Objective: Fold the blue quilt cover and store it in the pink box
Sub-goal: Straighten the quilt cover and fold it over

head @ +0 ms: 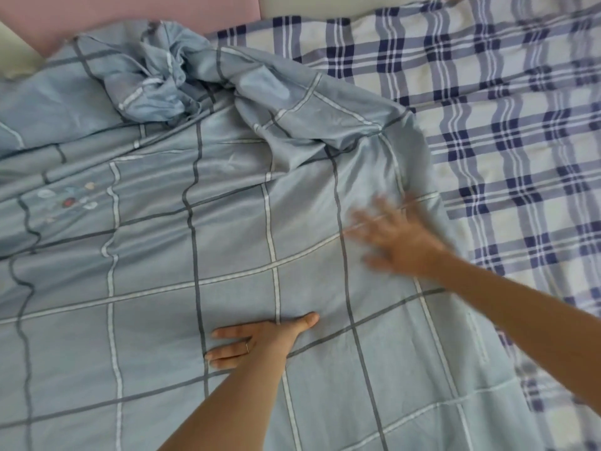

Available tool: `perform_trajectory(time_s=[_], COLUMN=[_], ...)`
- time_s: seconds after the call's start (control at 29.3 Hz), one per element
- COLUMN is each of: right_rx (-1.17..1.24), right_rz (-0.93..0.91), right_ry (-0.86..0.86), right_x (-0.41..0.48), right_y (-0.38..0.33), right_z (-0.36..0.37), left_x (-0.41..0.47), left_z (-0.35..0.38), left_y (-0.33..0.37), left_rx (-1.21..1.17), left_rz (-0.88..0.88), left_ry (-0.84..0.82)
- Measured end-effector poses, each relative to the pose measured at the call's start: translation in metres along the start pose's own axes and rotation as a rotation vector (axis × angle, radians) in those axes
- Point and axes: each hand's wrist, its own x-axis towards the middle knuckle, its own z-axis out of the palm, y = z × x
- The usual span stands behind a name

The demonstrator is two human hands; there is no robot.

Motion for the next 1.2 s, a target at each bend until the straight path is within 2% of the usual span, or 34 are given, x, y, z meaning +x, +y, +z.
perform_trajectory(time_s=[0.07,0.1,0.17,0.24,0.27,0.34,0.41,0.48,0.51,0.55,0.65,0.75,0.79,0.82,0.85,0.92,0.96,0.99,1.03,1.06,1.09,1.13,1.2], right_rx=[0.135,0.271,0.475,0.434,0.356,0.263,0.222,0.152,0.140,0.158,0.284,0.541,0.575,0.545,0.469,0.444,0.475,0.464,0.435,0.402,0.390,0.397,0.476], right_rz=[0.591,0.806,1.023,0.999,0.912,0.601,0.203,-0.086,-0.095,0.012,0.581,1.241,1.352,1.373,1.304,0.979,0.754,0.541,0.376,0.289,0.313,0.420,0.747], right_ry=[-0.135,-0.188,-0.165,0.043,0.154,0.270,0.256,0.147,0.112,0.064,-0.088,-0.106,-0.076,-0.034,0.034,0.215,0.270,0.259,0.179,0.092,0.033,-0.023,-0.130], right_x=[-0.007,-0.007,0.004,0.018,0.023,0.015,-0.025,-0.075,-0.094,-0.105,-0.123,-0.124,-0.117,-0.110,-0.102,-0.083,-0.080,-0.084,-0.094,-0.111,-0.132,-0.153,-0.191], right_y=[0.055,0.071,0.077,0.048,0.024,-0.046,-0.125,-0.140,-0.127,-0.109,-0.058,-0.043,-0.046,-0.057,-0.075,-0.128,-0.162,-0.191,-0.206,-0.209,-0.203,-0.192,-0.159], right_z=[0.004,-0.003,-0.023,-0.044,-0.050,-0.056,-0.037,0.001,0.017,0.030,0.040,0.022,0.011,0.001,-0.008,-0.023,-0.023,-0.021,-0.015,-0.001,0.015,0.028,0.044], left_x=[0.007,0.011,0.006,0.003,-0.002,0.011,0.041,0.042,0.031,0.018,0.012,0.056,0.082,0.091,0.087,0.067,0.061,0.044,0.042,0.045,0.053,0.065,0.085], left_z=[0.002,0.003,0.003,0.002,0.001,0.006,0.023,0.025,0.020,0.013,0.009,0.030,0.039,0.044,0.043,0.032,0.030,0.025,0.021,0.021,0.023,0.026,0.031], left_y=[-0.003,-0.004,-0.002,0.001,0.002,0.001,-0.008,-0.011,-0.010,-0.007,-0.006,-0.019,-0.026,-0.029,-0.028,-0.028,-0.026,-0.022,-0.021,-0.023,-0.023,-0.025,-0.028], left_rx=[0.004,0.005,0.017,0.017,0.034,0.044,-0.008,-0.022,-0.016,-0.041,-0.057,-0.108,-0.124,-0.136,-0.154,-0.192,-0.204,-0.201,-0.202,-0.207,-0.217,-0.224,-0.152], left_rz=[0.011,-0.005,-0.048,-0.059,-0.063,-0.066,-0.049,0.000,-0.007,-0.017,-0.009,0.101,0.120,0.135,0.136,0.171,0.194,0.219,0.212,0.227,0.223,0.204,0.128], left_ry=[0.004,0.004,0.002,0.000,0.001,0.025,0.017,0.035,0.053,0.056,0.063,0.024,-0.012,-0.021,-0.053,-0.162,-0.209,-0.231,-0.223,-0.228,-0.211,-0.174,-0.041])
